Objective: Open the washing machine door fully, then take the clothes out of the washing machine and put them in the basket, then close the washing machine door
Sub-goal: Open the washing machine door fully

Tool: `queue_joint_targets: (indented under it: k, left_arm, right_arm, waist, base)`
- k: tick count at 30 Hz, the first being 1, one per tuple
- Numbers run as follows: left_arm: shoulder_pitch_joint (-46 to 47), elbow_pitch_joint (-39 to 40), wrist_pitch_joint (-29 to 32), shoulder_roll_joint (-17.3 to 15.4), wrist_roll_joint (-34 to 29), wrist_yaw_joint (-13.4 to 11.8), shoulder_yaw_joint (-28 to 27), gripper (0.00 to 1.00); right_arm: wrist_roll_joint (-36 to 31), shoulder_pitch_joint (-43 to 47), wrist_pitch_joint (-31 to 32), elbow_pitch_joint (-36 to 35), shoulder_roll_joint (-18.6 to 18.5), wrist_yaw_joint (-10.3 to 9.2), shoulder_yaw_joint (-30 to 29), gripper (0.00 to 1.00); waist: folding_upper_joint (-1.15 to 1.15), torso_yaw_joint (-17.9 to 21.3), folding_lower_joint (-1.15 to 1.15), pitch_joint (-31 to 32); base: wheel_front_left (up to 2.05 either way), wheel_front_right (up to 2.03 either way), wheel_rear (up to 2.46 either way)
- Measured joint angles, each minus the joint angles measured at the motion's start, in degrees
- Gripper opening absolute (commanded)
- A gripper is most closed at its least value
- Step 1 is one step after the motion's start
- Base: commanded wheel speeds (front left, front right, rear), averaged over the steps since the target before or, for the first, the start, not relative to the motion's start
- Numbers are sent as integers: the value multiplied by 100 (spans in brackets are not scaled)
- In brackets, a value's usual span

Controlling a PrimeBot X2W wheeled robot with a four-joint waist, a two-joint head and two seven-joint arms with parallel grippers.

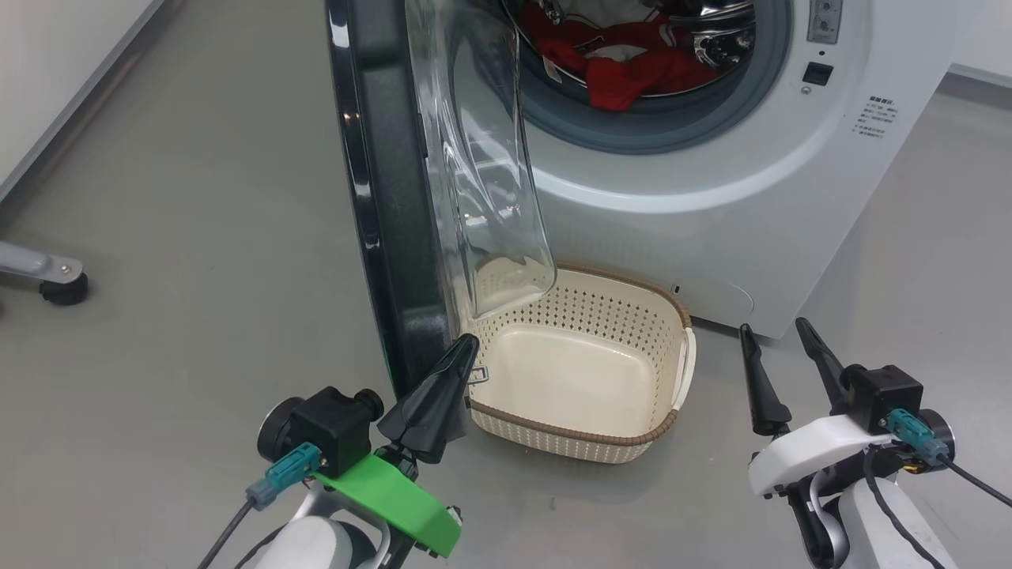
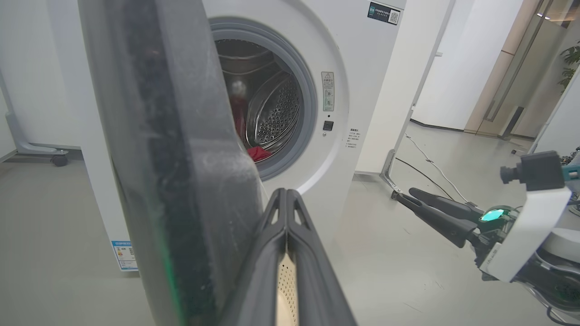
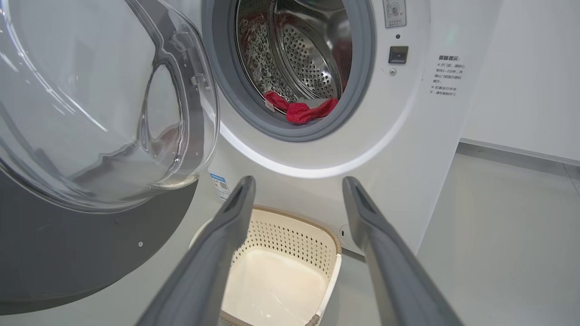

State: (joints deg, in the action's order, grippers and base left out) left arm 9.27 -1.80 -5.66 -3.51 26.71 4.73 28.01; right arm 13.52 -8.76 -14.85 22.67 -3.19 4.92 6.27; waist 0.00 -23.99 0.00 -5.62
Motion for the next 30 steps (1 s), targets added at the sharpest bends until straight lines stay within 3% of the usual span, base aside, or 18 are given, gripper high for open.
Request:
queue_joint_targets:
  k: [30]
  left_arm:
    - [-307,-182,-326,-210,-88,-827,-879,0]
  right_arm:
    - [-49,-3,0,12,37,51,-120,100]
  waist:
    - [0,-187,0,105]
  base:
    - [0,0,0]
